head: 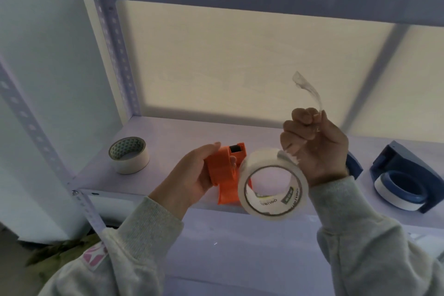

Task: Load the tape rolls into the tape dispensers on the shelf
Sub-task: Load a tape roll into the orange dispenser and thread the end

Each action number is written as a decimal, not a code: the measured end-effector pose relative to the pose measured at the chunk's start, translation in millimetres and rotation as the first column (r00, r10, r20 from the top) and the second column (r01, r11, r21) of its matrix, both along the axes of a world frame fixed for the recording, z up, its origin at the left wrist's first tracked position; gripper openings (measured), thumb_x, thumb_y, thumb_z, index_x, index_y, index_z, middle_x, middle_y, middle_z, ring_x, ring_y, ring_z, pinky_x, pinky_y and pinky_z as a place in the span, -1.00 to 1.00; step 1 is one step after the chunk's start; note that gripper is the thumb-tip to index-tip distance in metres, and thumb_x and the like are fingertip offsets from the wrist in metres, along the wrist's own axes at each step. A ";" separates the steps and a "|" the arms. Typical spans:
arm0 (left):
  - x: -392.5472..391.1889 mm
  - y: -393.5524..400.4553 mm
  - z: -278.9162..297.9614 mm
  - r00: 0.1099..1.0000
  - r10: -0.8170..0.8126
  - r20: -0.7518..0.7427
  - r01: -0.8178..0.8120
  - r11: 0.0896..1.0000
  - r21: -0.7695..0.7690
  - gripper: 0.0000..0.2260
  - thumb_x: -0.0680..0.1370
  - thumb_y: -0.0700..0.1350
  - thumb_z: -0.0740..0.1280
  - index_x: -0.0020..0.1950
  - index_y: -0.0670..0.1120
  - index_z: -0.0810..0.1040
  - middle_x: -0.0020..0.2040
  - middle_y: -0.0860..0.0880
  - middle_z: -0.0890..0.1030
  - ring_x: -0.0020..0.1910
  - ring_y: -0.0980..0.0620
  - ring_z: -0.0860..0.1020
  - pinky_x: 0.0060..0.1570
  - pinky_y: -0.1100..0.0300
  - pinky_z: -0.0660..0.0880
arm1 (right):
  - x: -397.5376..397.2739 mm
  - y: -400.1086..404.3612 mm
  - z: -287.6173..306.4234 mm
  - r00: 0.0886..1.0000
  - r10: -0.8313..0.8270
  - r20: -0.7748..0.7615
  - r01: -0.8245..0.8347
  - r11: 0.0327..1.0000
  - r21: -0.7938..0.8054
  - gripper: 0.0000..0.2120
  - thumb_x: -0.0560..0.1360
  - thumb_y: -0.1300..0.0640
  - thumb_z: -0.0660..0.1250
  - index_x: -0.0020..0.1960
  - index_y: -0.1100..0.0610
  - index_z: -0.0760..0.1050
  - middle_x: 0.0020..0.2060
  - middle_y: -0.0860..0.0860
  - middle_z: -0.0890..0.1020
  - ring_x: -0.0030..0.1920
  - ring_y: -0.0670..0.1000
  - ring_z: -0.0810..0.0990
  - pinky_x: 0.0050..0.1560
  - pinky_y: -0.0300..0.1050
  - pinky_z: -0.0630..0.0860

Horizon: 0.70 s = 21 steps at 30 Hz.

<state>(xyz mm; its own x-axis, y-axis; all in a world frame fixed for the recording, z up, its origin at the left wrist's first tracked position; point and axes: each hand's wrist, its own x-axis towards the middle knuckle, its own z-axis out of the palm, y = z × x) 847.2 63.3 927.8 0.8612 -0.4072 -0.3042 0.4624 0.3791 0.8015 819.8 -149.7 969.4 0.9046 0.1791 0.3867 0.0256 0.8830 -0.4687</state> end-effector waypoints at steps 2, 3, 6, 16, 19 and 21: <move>-4.0 -4.8 3.3 0.987 -0.160 0.010 0.159 0.986 0.050 -0.53 0.51 0.04 0.34 0.32 -0.21 0.48 0.12 -0.24 0.63 -0.03 -0.10 0.61 -0.12 0.07 0.56 | 4.9 9.0 3.6 0.995 0.104 0.004 -0.104 0.994 0.028 -0.86 0.53 0.26 0.23 -0.14 0.30 0.50 -0.20 0.13 0.54 -0.36 -0.06 0.29 -0.31 -0.22 0.31; -6.5 -7.5 5.0 0.967 -0.254 0.021 0.253 0.966 0.062 -0.51 0.50 0.10 0.33 0.30 -0.20 0.51 0.16 -0.23 0.61 -0.01 -0.10 0.59 -0.10 0.09 0.57 | 7.2 13.6 4.4 0.990 0.142 -0.003 -0.142 0.989 0.027 -0.87 0.53 0.27 0.22 -0.13 0.31 0.50 -0.20 0.14 0.53 -0.35 -0.06 0.27 -0.31 -0.21 0.31; -14.9 -12.6 6.4 0.888 -0.456 0.054 0.453 0.890 0.054 -0.54 0.51 0.20 0.21 0.10 -0.15 0.61 -0.11 -0.11 0.66 -0.19 -0.01 0.60 -0.16 0.16 0.55 | 13.1 24.1 2.3 0.980 0.196 -0.045 -0.197 0.980 -0.025 -0.89 0.52 0.28 0.24 -0.14 0.31 0.49 -0.22 0.14 0.54 -0.37 -0.05 0.27 -0.34 -0.20 0.29; -29.0 -13.4 -1.3 0.667 -0.708 0.231 0.663 0.706 0.249 -0.44 0.25 0.02 0.57 0.16 -0.17 0.52 0.00 -0.11 0.61 -0.02 -0.06 0.59 0.00 0.11 0.59 | 18.2 22.0 -21.1 0.955 0.286 -0.078 -0.294 0.947 -0.127 -0.90 0.49 0.28 0.28 -0.19 0.29 0.46 -0.25 0.13 0.54 -0.40 -0.05 0.26 -0.39 -0.21 0.26; -34.6 -17.8 2.4 0.665 -0.701 0.258 0.639 0.713 0.290 -0.49 0.23 -0.03 0.58 0.11 -0.14 0.54 -0.02 -0.12 0.61 -0.02 -0.08 0.58 0.00 0.09 0.58 | 20.9 20.9 -21.4 0.953 0.299 -0.044 -0.302 0.937 -0.179 -0.89 0.49 0.27 0.27 -0.17 0.30 0.48 -0.24 0.12 0.55 -0.40 -0.05 0.26 -0.40 -0.22 0.26; -38.1 -20.5 5.3 0.672 -0.688 0.274 0.603 0.723 0.336 -0.54 0.25 -0.12 0.55 0.10 -0.15 0.54 -0.03 -0.14 0.60 -0.04 -0.10 0.57 0.02 0.04 0.55 | 21.8 20.3 -18.8 0.960 0.281 -0.006 -0.274 0.928 -0.253 -0.90 0.49 0.25 0.28 -0.16 0.28 0.49 -0.24 0.10 0.56 -0.38 -0.04 0.29 -0.40 -0.21 0.25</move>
